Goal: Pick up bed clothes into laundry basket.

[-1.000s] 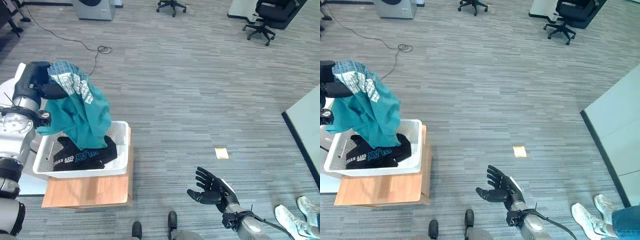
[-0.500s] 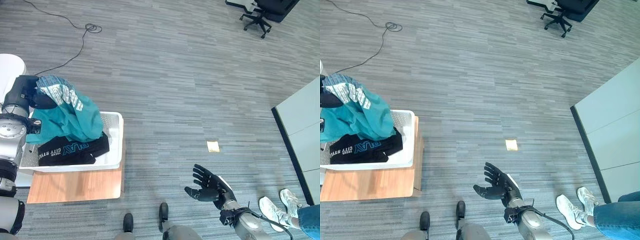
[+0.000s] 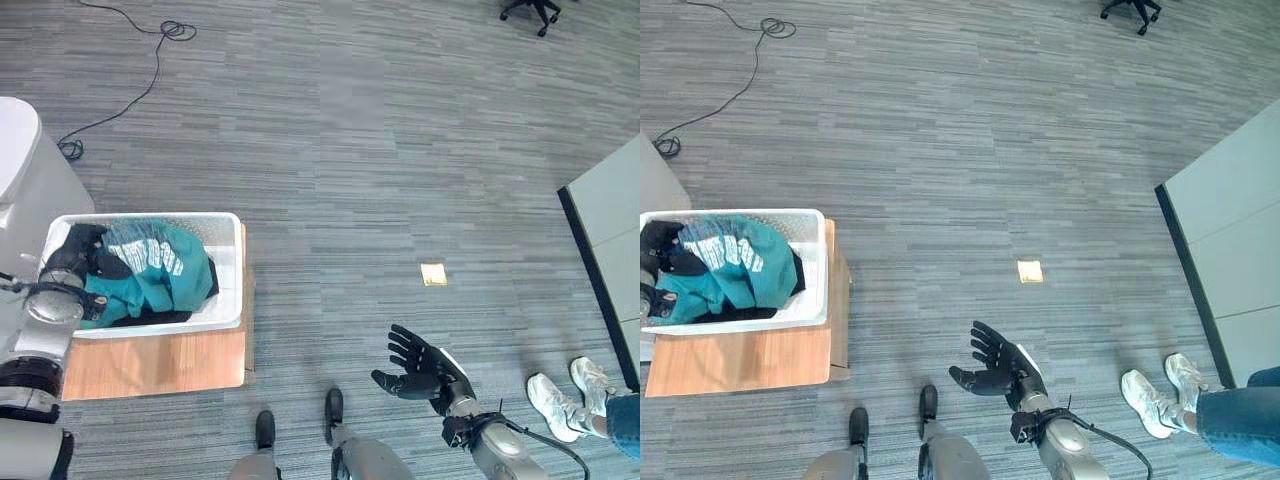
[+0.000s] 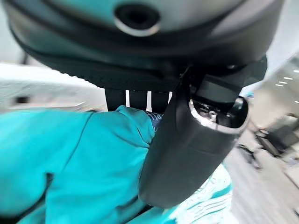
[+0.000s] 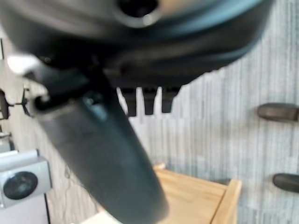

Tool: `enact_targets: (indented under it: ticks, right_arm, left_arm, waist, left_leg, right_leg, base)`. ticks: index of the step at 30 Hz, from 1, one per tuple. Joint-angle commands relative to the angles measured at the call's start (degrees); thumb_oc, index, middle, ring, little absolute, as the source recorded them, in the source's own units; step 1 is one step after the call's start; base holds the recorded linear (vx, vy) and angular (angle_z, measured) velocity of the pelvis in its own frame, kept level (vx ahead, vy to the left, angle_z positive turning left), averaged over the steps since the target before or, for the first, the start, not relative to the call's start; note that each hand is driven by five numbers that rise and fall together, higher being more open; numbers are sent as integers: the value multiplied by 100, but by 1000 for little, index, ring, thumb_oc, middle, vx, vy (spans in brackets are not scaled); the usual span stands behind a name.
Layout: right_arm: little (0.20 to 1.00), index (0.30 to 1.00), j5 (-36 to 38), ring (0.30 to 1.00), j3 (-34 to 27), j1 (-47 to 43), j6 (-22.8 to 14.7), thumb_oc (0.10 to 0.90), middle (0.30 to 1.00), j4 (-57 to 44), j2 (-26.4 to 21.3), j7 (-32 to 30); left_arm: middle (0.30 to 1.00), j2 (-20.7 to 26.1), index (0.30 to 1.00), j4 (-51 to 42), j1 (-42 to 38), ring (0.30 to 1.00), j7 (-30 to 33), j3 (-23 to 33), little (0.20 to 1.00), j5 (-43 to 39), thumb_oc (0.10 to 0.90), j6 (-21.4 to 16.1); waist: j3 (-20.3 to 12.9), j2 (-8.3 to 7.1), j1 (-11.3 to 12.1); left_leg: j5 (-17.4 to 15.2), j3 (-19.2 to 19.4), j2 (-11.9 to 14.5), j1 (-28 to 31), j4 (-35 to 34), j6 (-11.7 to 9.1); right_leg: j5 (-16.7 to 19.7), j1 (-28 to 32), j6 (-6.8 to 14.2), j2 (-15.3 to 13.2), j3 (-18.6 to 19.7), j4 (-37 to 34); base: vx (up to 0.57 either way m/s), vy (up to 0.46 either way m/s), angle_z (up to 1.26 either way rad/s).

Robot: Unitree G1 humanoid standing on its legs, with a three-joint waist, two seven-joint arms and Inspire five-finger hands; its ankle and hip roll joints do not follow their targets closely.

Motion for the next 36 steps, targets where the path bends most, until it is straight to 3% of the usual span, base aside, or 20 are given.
enact_targets:
  ticks: [1, 5, 8, 14, 19, 22, 26, 27, 28, 31, 32, 33, 34, 35, 36]
  right_arm:
    - [900, 900, 108, 900, -374, 65, -420, 800, 900, -717, -361, 157]
    - [900, 900, 109, 900, -439, 111, -422, 800, 900, -722, -362, 165]
    - [900, 900, 121, 900, -535, 118, -431, 800, 900, -707, -344, 171]
    - [900, 900, 3, 900, -644, 13, -407, 800, 900, -709, -359, 242]
    - [900, 900, -155, 900, -771, -174, -393, 800, 900, -559, -457, 156]
    - [900, 900, -197, 900, -920, -162, -423, 800, 900, -566, -493, 139]
    - [900, 900, -220, 900, -993, -103, -439, 800, 900, -577, -459, 154]
    - [900, 900, -219, 900, -1075, -48, -466, 800, 900, -568, -382, 156]
    - [900, 900, -219, 900, -1055, -47, -465, 800, 900, -572, -407, 158]
    - [900, 900, -237, 900, -1043, -1, -507, 800, 900, -488, -250, 180]
    - [900, 900, -289, 900, -1036, 71, -490, 800, 900, -481, -114, 247]
    - [900, 900, -377, 900, -1073, 136, -474, 800, 900, -514, -61, 278]
    - [900, 900, -377, 900, -1073, 137, -474, 800, 900, -514, -61, 278]
    - [900, 900, -515, 900, -1200, 225, -440, 800, 900, -551, 41, 311]
    - [900, 900, -565, 900, -1261, 239, -433, 800, 900, -547, 74, 306]
  left_arm:
    - [900, 386, 900, 85, -887, 900, -16, -57, 900, 541, 800, -212]
    - [900, 593, 900, -293, -925, 900, -26, -155, 900, 743, 800, -202]
    - [900, 861, 900, -1351, -704, 900, -106, -141, 900, 887, 800, -257]
    - [900, 949, 900, -2604, -200, 900, -390, 109, 900, 465, 800, -409]
    - [900, 1515, 900, -2981, -604, 900, -745, -380, 900, 500, 800, -391]
    - [900, 1839, 900, -3314, -494, 900, -674, -170, 900, 276, 800, -527]
    - [900, 1887, 900, -3676, -133, 900, -624, 183, 900, -273, 800, -782]
    - [900, 1541, 900, -4144, 424, 900, -790, 660, 900, -1437, 800, -1124]
    - [900, 1538, 900, -4184, 533, 900, -807, 760, 900, -1455, 800, -1119]
    - [900, 236, 900, -4446, 1367, 900, -1296, 1163, 900, -2696, 800, -1111]
    - [900, -1102, 900, -4441, 1999, 900, -1697, 1329, 900, -3454, 800, -889]
    - [900, -1708, 900, -4338, 2356, 900, -1851, 1349, 900, -3630, 800, -745]
    - [900, -1709, 900, -4339, 2358, 900, -1851, 1350, 900, -3630, 800, -745]
    - [900, -2349, 900, -4272, 2881, 900, -1885, 1386, 900, -3528, 800, -708]
    - [900, -2554, 900, -4255, 3110, 900, -1896, 1355, 900, -3442, 800, -690]
  waist:
    - [-188, 311, 15]
    - [-179, 356, 16]
    - [-183, 412, 51]
    - [-435, 551, 93]
    - [-667, 695, 152]
    - [-786, 772, 199]
    - [-840, 835, 210]
    - [-892, 851, 280]
    - [-895, 868, 251]
    - [-970, 868, 208]
    - [-1034, 849, 187]
    - [-1072, 852, 178]
    - [-1078, 853, 178]
    - [-1130, 838, 178]
    - [-1137, 834, 185]
  left_leg:
    - [-181, 52, 8, -205, 4, -83]
    - [-186, 58, 4, -188, 4, -85]
    - [-184, 9, -7, -171, 4, -85]
    - [-229, -91, -33, -23, 4, -86]
    - [-257, -201, -73, 143, 4, -72]
    - [-276, -261, -84, 243, 12, -54]
    - [-301, -320, -109, 325, 25, -29]
    - [-308, -378, -127, 361, 36, -23]
    - [-311, -380, -127, 368, 35, -23]
    - [-313, -462, -139, 379, 44, -30]
    - [-323, -467, -145, 383, 49, -25]
    - [-340, -454, -146, 402, 51, -15]
    - [-339, -453, -146, 396, 51, -15]
    - [-360, -442, -151, 409, 53, 9]
    - [-366, -440, -155, 408, 58, 22]
  right_leg:
    - [-1064, 338, 738, -328, -266, 459]
    - [-1074, 347, 742, -335, -266, 465]
    - [-1093, 374, 749, -349, -297, 481]
    - [-1162, 543, 749, -368, -364, 493]
    - [-1255, 737, 745, -413, -517, 565]
    - [-1348, 798, 745, -452, -573, 723]
    - [-1410, 844, 726, -500, -597, 855]
    - [-1447, 890, 710, -521, -640, 880]
    - [-1451, 897, 710, -521, -642, 881]
    - [-1463, 952, 673, -512, -561, 822]
    - [-1481, 971, 636, -506, -519, 783]
    - [-1494, 1000, 611, -501, -498, 764]
    - [-1492, 995, 611, -501, -497, 762]
    - [-1494, 996, 570, -485, -444, 732]
    - [-1493, 990, 556, -481, -413, 732]
  base:
    - [0, 0, 0]
    - [0, 0, 0]
    - [0, 0, 0]
    - [17, -13, 2]
    - [22, -28, 12]
    - [7, -19, 16]
    - [5, 6, 17]
    - [0, 0, 0]
    - [0, 0, 0]
    - [-2, 9, 9]
    - [15, 13, 17]
    - [11, 7, 9]
    - [0, 0, 0]
    - [0, 0, 0]
    - [11, 4, -5]
